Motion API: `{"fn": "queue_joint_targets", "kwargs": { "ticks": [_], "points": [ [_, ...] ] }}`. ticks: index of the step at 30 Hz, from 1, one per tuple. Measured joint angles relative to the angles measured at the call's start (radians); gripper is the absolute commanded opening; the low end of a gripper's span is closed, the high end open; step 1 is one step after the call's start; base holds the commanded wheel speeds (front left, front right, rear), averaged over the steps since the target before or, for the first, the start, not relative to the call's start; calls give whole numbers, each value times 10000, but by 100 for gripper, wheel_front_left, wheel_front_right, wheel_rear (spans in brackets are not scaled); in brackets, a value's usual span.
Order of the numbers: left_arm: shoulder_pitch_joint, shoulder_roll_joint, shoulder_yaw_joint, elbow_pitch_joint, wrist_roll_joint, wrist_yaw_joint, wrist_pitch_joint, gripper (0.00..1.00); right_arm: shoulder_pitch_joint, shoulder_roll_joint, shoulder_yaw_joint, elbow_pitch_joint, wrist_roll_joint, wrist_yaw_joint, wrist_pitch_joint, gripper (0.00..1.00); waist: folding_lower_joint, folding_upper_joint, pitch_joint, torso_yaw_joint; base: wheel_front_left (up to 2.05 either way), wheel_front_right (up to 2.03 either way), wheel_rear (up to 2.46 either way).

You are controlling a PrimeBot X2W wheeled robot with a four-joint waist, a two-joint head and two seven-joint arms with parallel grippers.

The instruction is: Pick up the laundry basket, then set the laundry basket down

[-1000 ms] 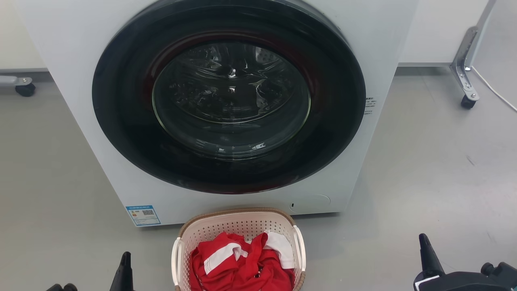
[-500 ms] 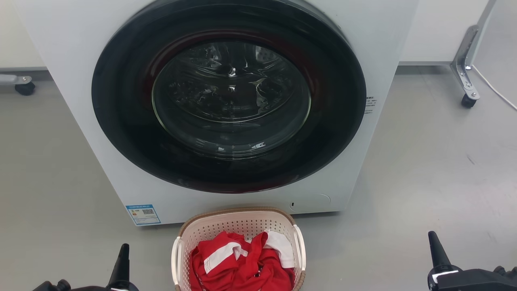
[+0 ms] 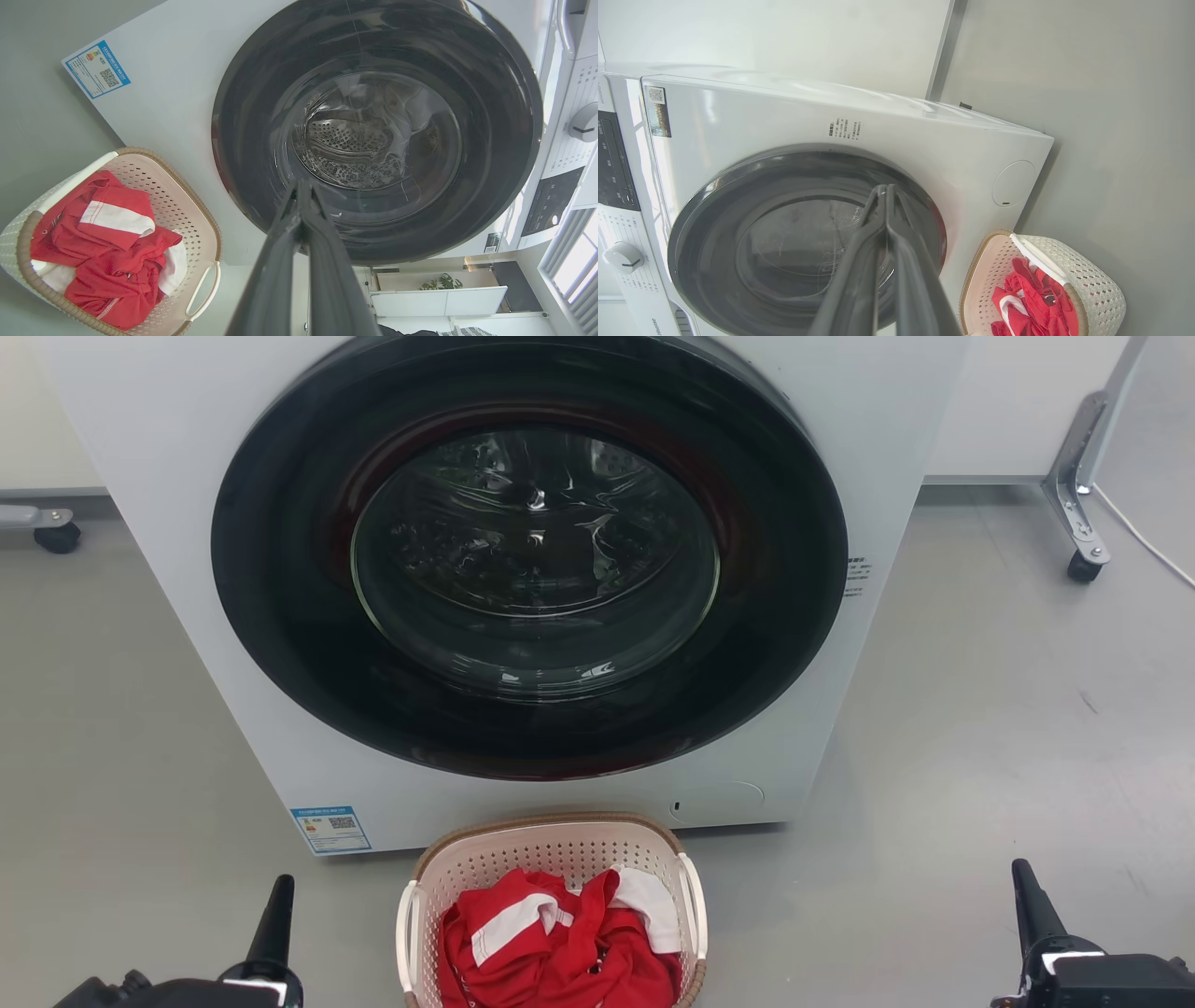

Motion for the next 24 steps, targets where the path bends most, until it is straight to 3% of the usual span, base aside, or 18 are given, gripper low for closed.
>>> {"fn": "queue_joint_targets", "kwargs": {
  "ticks": [13, 24],
  "points": [
    [-437, -82, 316, 219, -1841, -330, 443, 0, -208, 59, -591, 182, 1720, 341, 439, 0, 0, 0, 32, 3, 0, 0, 0],
    [-529, -109, 339, 240, -2134, -408, 502, 0, -368, 77, -660, 203, 1902, 399, 512, 0, 0, 0, 35, 3, 0, 0, 0]
  ]
}}
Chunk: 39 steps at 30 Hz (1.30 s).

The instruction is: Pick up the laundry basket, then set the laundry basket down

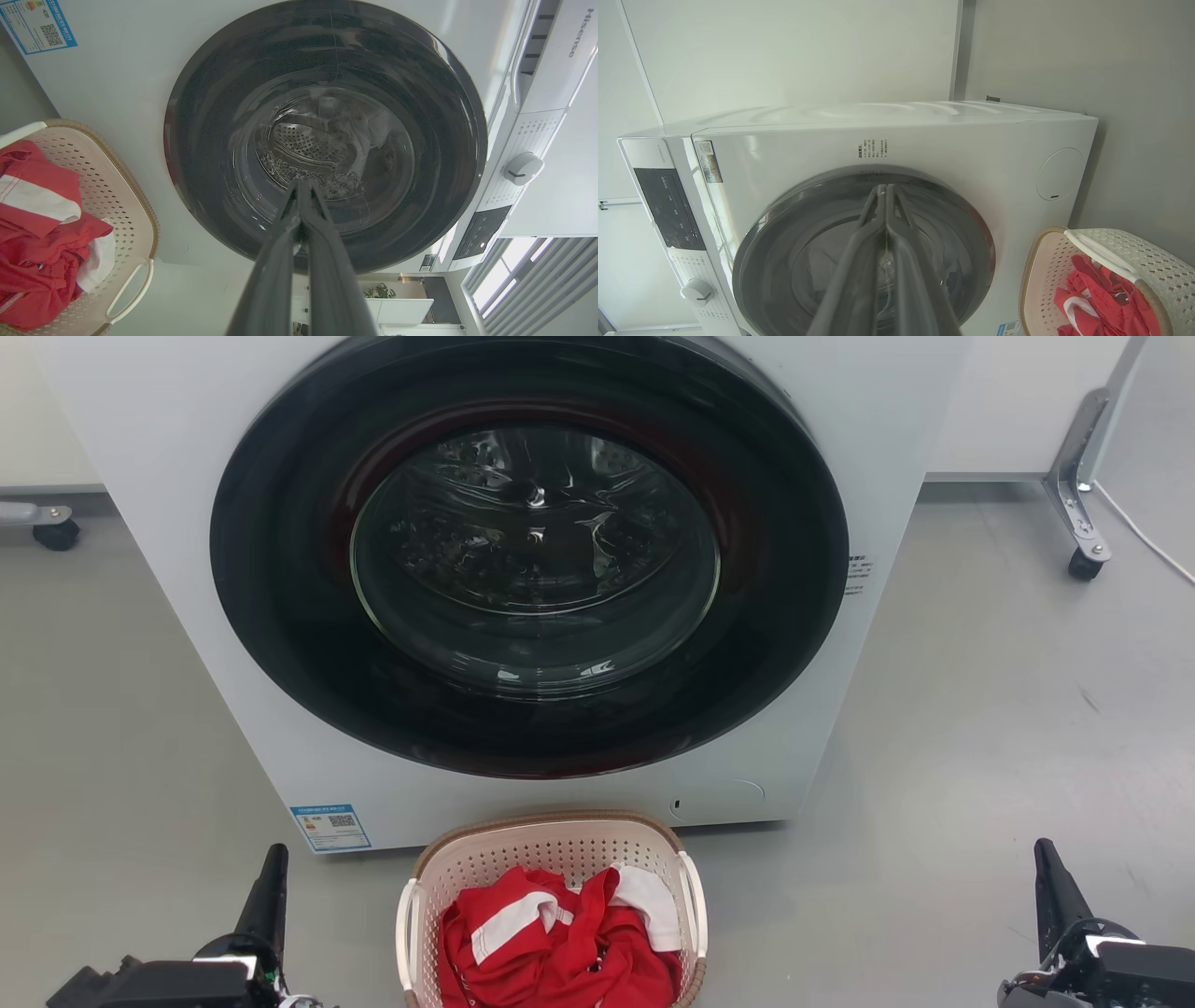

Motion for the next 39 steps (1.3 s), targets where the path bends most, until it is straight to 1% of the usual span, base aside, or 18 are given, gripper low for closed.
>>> {"fn": "queue_joint_targets", "kwargs": {
  "ticks": [39],
  "points": [
    [0, -4, 0, 10, -2, -2, 0, 0, 0, 4, 2, 0, 13, 0, 0, 0, 1, 0, -1, 0, 0, 0, 0]
  ]
}}
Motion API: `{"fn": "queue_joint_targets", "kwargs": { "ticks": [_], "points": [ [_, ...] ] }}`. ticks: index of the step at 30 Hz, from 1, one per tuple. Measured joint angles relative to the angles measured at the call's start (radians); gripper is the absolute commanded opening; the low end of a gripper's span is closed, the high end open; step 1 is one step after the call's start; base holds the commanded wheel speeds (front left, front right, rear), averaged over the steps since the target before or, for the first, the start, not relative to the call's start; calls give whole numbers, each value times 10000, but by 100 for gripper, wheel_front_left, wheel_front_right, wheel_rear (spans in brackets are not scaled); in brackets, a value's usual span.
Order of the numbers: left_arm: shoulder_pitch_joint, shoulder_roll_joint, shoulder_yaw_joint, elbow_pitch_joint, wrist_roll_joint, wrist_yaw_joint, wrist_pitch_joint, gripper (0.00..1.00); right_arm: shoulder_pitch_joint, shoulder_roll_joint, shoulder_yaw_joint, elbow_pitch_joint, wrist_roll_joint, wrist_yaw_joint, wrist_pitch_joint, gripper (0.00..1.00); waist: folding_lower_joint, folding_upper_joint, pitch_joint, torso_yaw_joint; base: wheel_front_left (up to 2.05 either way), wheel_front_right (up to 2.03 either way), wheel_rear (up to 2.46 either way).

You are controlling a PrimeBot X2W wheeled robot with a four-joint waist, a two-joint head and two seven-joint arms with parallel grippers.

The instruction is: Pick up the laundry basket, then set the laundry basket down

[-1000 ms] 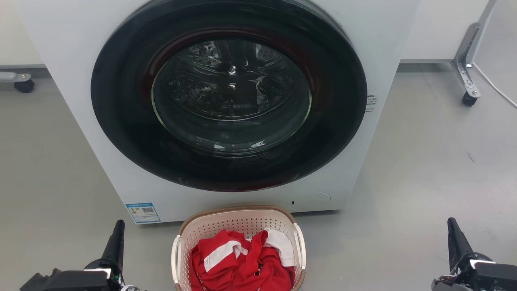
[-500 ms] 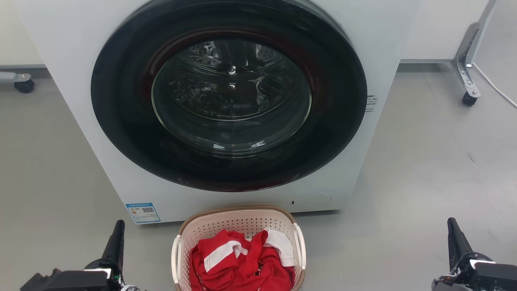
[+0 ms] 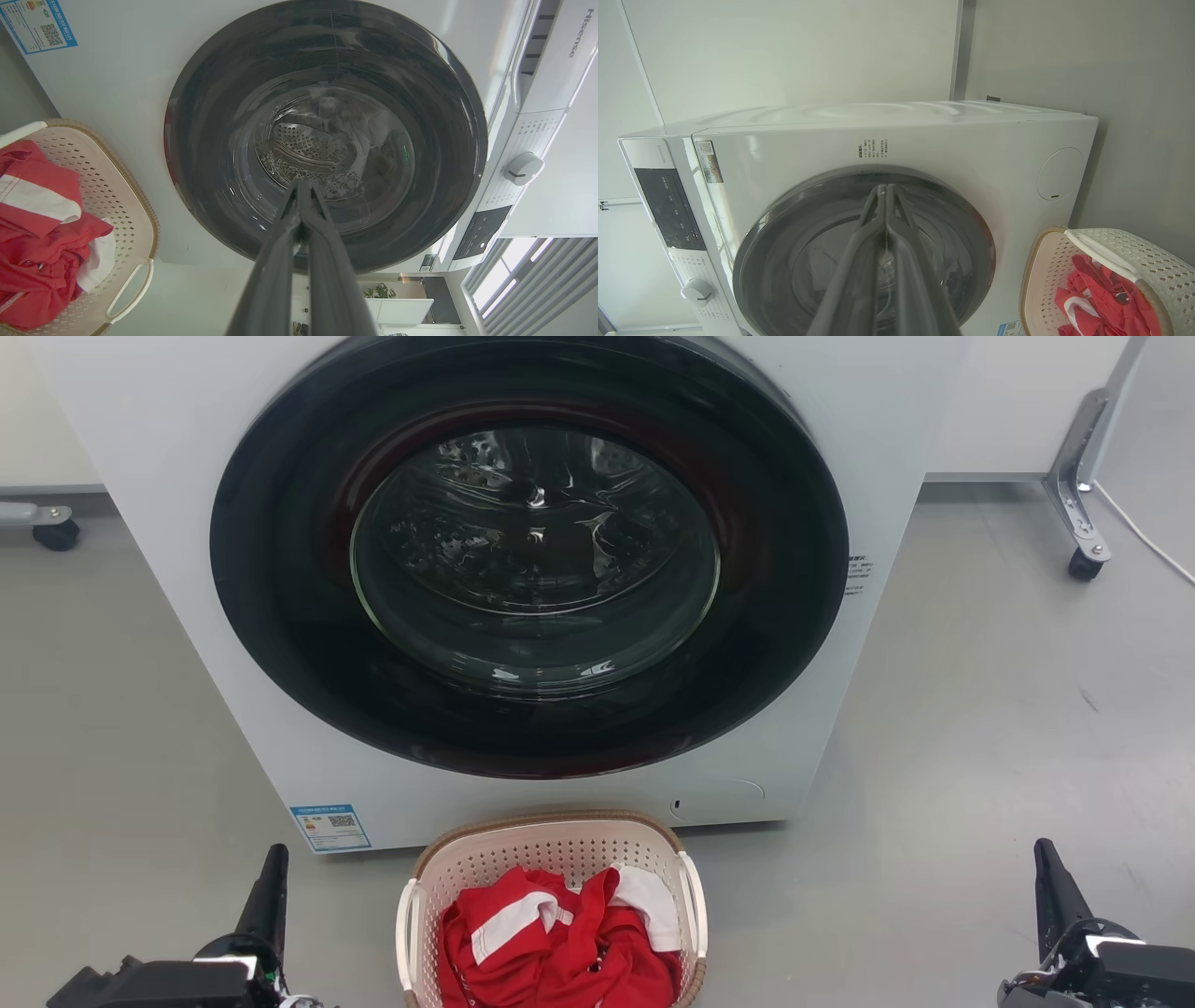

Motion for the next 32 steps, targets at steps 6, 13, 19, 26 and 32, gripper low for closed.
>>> {"fn": "queue_joint_targets", "kwargs": {
  "ticks": [6, 13, 19, 26, 32],
  "points": [
    [0, 0, 0, 2, 0, 0, 0, 0, 0, 0, 0, 0, 0, 0, 0, 0, 0, 0, 0, 0, 0, 0, 0],
    [0, 0, -2, 4, 0, 0, 0, 0, 0, 0, 0, 0, 0, 0, 0, 0, 0, 0, 0, 0, 0, 0, 0],
    [0, 0, -2, 4, 0, 0, 0, 0, 0, 0, 0, 0, 13, 0, 0, 0, 0, 0, 0, 0, 0, 0, 0],
    [0, 0, -2, 2, 0, 0, 0, 0, 0, 0, 0, -2, 13, 0, 0, 0, 0, 0, 0, 0, 0, 0, 0],
    [0, -2, -2, 2, 0, 0, 0, 0, 0, 0, 0, -2, 13, 0, 0, 0, 0, 0, 0, 0, 0, 0, 0]
  ]
}}
